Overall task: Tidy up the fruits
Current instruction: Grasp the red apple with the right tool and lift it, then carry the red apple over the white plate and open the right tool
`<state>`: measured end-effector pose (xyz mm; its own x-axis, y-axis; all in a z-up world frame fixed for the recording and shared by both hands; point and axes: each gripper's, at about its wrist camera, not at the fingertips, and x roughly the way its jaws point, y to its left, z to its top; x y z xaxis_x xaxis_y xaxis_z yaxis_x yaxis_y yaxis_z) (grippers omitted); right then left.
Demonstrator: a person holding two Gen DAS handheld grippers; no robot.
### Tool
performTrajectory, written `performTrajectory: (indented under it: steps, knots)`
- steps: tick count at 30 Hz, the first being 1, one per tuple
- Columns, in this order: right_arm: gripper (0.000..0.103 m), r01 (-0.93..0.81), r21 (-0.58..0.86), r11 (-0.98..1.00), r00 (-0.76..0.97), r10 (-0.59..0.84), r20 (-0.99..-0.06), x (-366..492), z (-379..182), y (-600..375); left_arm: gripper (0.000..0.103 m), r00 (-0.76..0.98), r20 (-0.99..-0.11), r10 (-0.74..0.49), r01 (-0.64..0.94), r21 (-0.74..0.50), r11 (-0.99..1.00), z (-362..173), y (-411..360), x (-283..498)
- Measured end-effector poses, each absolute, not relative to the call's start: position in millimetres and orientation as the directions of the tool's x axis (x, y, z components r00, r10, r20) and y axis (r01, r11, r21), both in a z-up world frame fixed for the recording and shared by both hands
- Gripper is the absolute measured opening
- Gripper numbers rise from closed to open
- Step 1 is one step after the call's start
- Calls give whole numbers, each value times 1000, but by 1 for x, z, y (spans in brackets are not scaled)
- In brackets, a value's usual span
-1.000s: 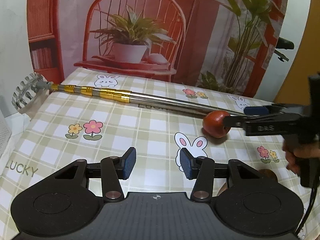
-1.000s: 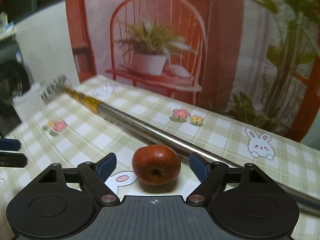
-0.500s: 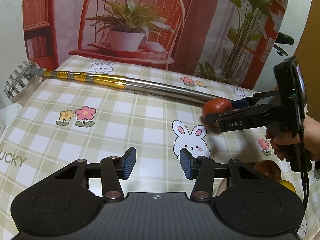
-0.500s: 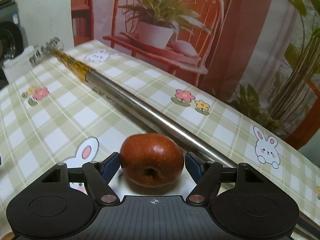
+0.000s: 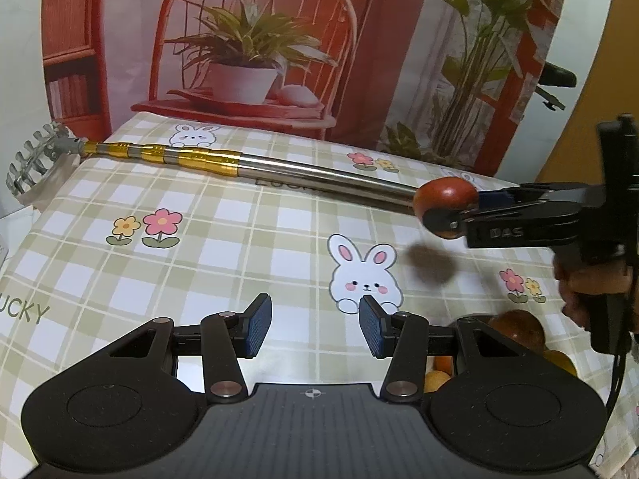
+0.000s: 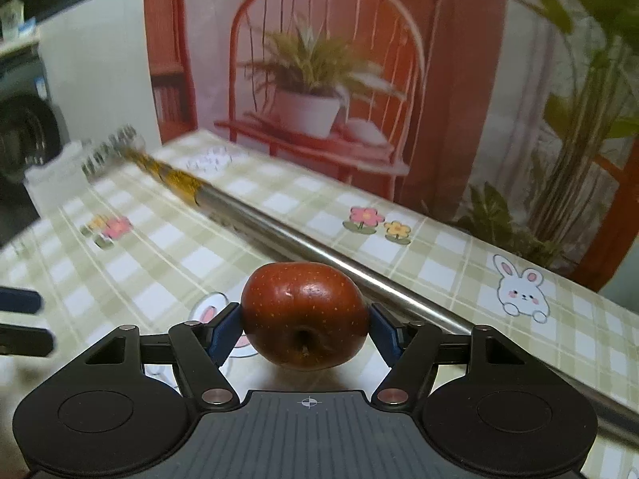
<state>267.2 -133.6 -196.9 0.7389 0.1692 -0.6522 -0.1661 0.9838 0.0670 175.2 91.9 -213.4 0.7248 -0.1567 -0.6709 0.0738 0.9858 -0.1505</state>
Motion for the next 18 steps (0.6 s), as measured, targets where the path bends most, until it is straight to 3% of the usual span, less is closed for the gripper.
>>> performTrajectory:
  steps: [11,18]
  knots:
    - [64,-145,173,974,799,218,-560,159,-159,-154,51,736,-645,-204,139,-151,979,-204,77,161]
    - [64,-122,239,963,779,242,-578,109,-170,-148,51,736,-641,-217,166,-140,976,-200,70,155]
